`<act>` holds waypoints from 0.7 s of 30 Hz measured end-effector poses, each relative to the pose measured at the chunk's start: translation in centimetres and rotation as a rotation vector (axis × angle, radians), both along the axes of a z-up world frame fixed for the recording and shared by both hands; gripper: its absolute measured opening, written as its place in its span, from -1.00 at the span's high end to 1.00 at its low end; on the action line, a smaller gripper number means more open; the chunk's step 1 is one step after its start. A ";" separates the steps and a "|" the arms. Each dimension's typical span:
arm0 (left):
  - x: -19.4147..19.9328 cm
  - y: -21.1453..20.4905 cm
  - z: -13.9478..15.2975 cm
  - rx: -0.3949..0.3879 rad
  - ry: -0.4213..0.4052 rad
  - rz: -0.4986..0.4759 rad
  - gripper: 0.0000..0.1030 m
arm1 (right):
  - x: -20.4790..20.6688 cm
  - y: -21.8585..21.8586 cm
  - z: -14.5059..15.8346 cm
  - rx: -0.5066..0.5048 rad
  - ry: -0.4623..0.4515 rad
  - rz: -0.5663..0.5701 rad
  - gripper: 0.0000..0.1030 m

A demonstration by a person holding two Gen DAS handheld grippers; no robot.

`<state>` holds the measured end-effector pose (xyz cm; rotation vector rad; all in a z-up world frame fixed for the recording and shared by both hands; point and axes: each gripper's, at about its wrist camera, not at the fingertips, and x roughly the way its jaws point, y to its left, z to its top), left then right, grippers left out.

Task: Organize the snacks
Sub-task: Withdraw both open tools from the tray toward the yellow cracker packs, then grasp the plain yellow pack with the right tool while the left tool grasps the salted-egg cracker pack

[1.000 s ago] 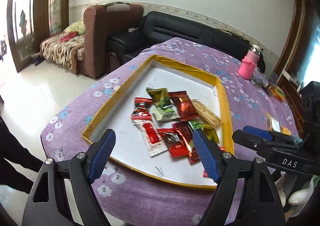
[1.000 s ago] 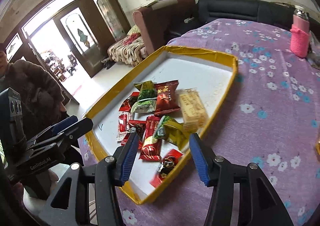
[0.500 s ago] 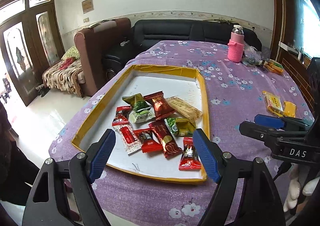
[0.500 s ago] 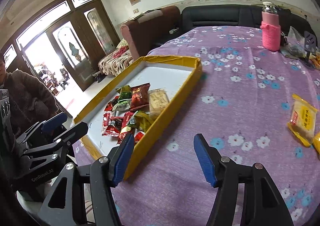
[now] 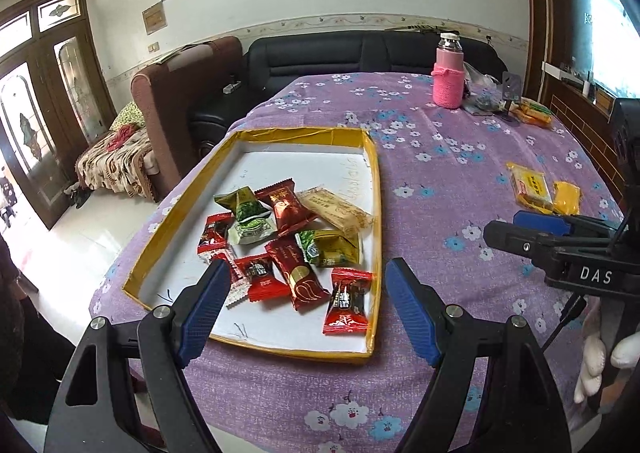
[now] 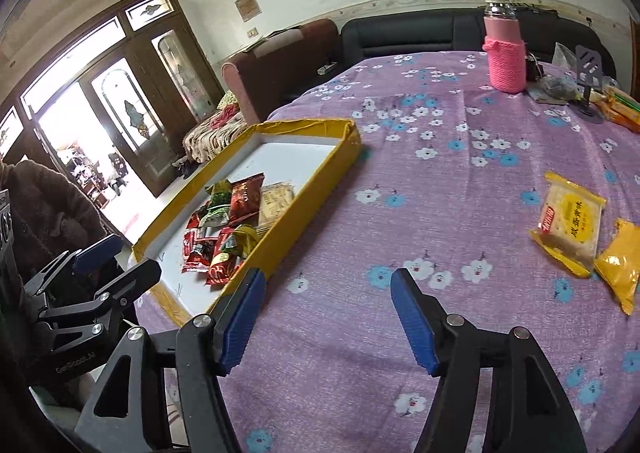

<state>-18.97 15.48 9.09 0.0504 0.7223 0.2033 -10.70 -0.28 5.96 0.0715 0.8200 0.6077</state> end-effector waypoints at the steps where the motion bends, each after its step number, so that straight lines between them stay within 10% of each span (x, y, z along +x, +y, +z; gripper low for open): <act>1: 0.1 -0.2 -0.1 0.003 0.004 -0.005 -0.55 | 0.2 -0.3 -0.1 -0.002 0.001 -0.007 -0.30; 21: 2.0 -2.6 -1.5 -0.195 0.067 -0.222 -0.55 | 14.7 -15.4 -1.1 -0.065 0.131 -0.410 -0.34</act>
